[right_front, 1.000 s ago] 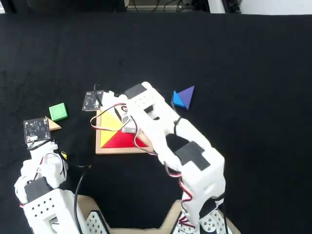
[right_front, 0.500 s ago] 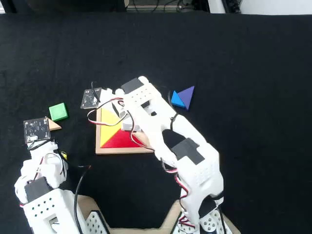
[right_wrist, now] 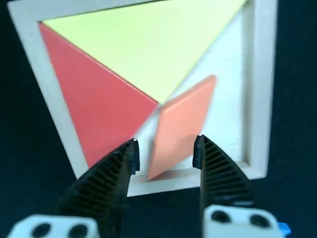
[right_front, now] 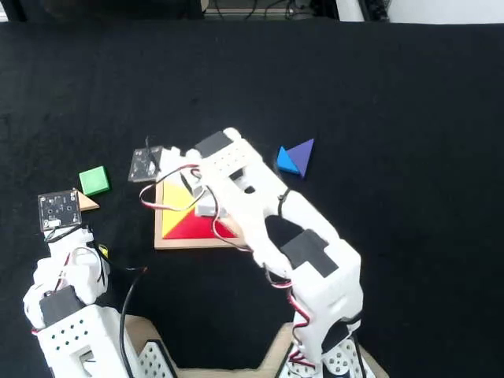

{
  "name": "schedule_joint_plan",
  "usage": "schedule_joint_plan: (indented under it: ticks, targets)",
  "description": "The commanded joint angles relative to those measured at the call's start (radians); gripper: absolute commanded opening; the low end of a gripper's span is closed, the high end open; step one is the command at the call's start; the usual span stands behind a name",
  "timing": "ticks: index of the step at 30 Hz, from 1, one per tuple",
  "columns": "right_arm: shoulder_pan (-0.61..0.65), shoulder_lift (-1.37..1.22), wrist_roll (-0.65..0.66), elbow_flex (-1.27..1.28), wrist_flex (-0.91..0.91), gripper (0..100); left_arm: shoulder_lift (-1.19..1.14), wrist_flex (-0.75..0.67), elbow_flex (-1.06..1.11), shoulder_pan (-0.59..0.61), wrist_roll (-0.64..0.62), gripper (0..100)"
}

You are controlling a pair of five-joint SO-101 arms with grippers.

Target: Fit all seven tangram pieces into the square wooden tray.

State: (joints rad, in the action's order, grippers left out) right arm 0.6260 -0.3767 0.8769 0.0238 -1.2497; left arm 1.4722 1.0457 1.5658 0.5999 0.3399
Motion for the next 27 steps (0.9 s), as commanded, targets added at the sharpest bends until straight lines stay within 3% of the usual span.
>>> schedule_joint_plan:
  ticks: [1,27]
  targets:
    - [0.038,0.051,0.008,0.004,0.014,19.1,0.006,-0.012,-0.004,-0.001,0.005,18]
    - [-0.012,-0.03,0.014,-0.045,0.023,19.1,0.006,-0.012,-0.004,-0.001,0.005,18]
